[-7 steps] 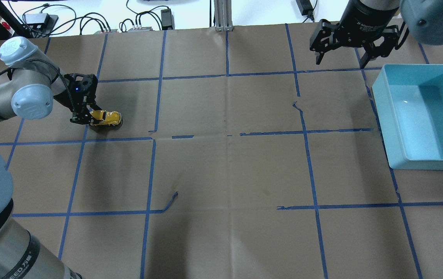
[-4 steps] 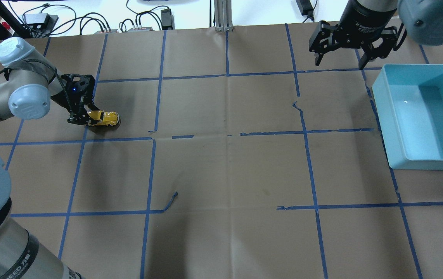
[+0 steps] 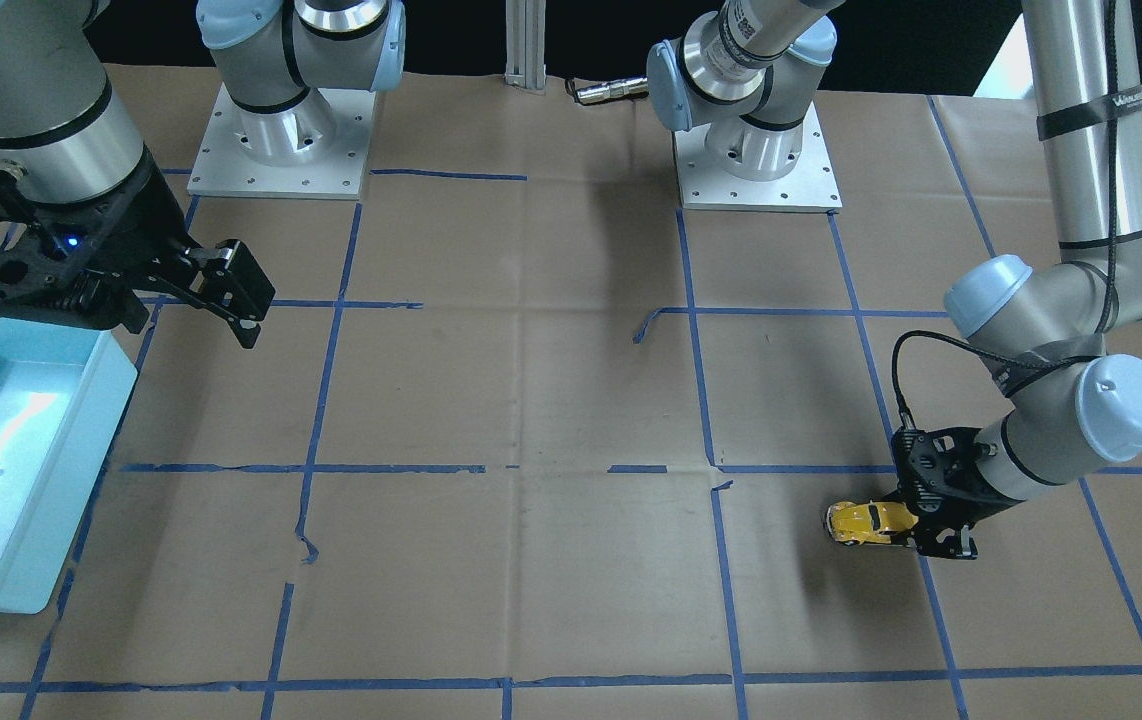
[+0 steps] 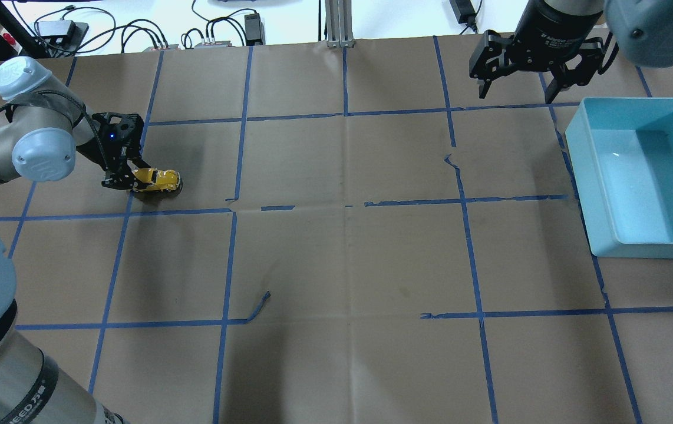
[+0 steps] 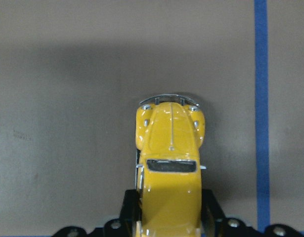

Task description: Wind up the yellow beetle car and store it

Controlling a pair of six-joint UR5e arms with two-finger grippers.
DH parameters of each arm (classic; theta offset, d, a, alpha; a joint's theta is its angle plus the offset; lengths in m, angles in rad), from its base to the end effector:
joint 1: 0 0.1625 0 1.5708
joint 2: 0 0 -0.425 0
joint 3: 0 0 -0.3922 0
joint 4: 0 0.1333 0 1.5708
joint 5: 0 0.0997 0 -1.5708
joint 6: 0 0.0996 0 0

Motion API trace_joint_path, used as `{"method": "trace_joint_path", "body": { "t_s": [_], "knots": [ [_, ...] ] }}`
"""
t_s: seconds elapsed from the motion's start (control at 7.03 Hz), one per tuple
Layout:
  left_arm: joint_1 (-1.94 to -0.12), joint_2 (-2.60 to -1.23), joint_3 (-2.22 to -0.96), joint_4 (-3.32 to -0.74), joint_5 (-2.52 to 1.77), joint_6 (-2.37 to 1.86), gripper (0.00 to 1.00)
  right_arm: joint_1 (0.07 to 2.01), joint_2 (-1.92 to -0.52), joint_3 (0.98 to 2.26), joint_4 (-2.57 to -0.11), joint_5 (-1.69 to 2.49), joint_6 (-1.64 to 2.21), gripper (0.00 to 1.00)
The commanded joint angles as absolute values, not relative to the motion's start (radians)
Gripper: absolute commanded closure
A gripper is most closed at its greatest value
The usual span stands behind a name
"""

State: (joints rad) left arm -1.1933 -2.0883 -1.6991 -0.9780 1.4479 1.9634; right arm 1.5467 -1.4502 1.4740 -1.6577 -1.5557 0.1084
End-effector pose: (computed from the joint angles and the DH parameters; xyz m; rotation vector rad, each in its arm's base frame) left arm 0.0925 -0.6279 0.1918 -2.1635 -2.1380 0.1409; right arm 0.1215 -0.5521 0.4820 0.2060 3.1155 -0.0975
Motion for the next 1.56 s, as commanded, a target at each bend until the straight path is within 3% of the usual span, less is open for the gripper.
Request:
{"method": "trace_joint_path", "body": {
  "t_s": [0.0,1.42],
  "knots": [
    [-1.192,-2.086,-1.698,-0.979,1.45,1.982,1.0,1.548,-1.45,1.47,-1.658,-1.548,0.077,0.0],
    [-1.172,-2.086,-1.701,-0.979,1.448,1.983,1.0,1.546,-1.45,1.477,-1.663,-1.546,0.078,0.0]
  ]
}}
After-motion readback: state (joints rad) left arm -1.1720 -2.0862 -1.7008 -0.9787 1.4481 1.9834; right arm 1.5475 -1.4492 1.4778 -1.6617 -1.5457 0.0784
